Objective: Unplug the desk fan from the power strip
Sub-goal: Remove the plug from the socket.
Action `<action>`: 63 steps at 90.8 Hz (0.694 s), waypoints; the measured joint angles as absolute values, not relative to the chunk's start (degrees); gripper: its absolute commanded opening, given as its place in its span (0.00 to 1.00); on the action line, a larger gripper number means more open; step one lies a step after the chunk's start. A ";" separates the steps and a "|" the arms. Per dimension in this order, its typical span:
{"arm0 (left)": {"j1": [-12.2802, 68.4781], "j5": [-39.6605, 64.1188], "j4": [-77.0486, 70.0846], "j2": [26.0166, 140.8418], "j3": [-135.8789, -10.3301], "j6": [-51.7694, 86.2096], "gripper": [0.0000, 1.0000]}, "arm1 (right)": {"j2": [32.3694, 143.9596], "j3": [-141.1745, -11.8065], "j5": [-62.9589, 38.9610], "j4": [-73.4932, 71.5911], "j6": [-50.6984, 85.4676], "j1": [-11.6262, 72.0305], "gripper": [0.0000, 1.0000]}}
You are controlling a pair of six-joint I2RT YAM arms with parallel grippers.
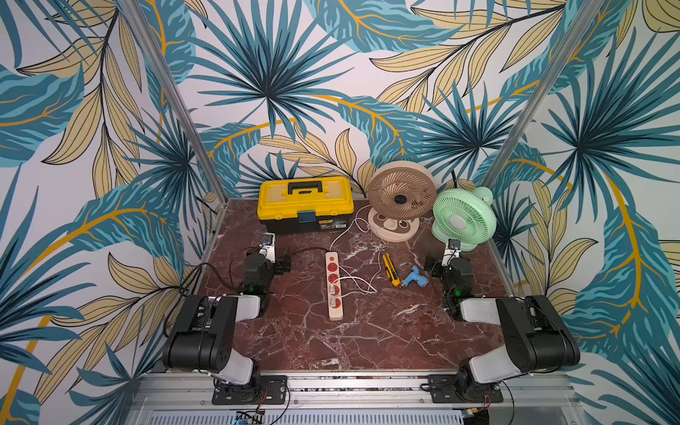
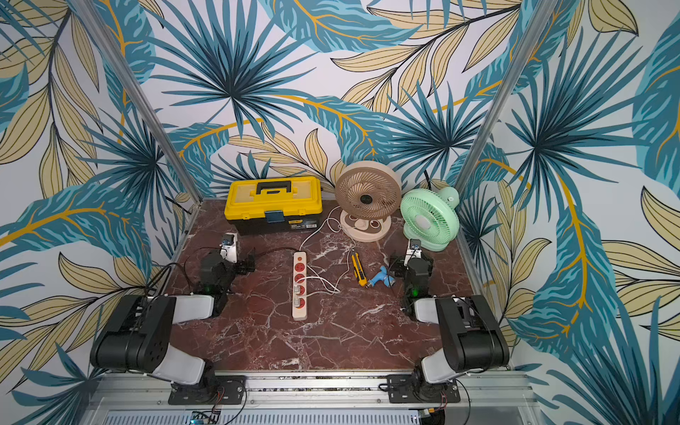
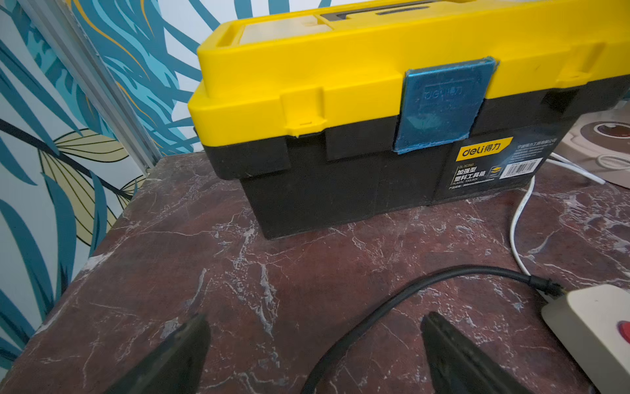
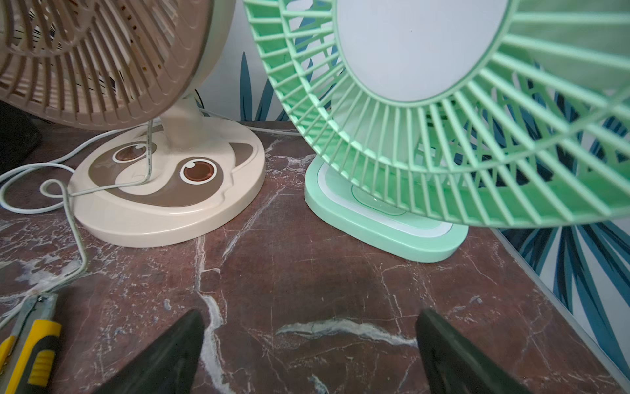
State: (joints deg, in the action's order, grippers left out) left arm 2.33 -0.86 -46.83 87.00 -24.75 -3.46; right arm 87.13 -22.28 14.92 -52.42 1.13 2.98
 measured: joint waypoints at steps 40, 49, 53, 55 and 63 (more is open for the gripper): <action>2.33 -0.89 -46.83 87.00 -24.75 -3.46 1.00 | 87.13 -22.28 14.94 -52.42 1.13 2.98 0.99; 2.94 -2.20 -46.39 86.80 -24.77 -3.49 1.00 | 86.94 -22.28 14.92 -52.12 1.10 2.98 1.00; 3.44 -3.88 -43.64 85.41 -24.84 -3.46 1.00 | 85.62 -22.44 14.96 -49.87 1.10 3.05 0.99; 3.75 -4.60 -41.54 84.44 -25.06 -3.44 1.00 | 84.71 -22.72 14.96 -47.99 1.10 3.09 1.00; 4.69 -7.62 -31.81 79.50 -27.75 -1.76 1.00 | 79.07 -26.72 15.38 -37.17 2.70 3.22 1.00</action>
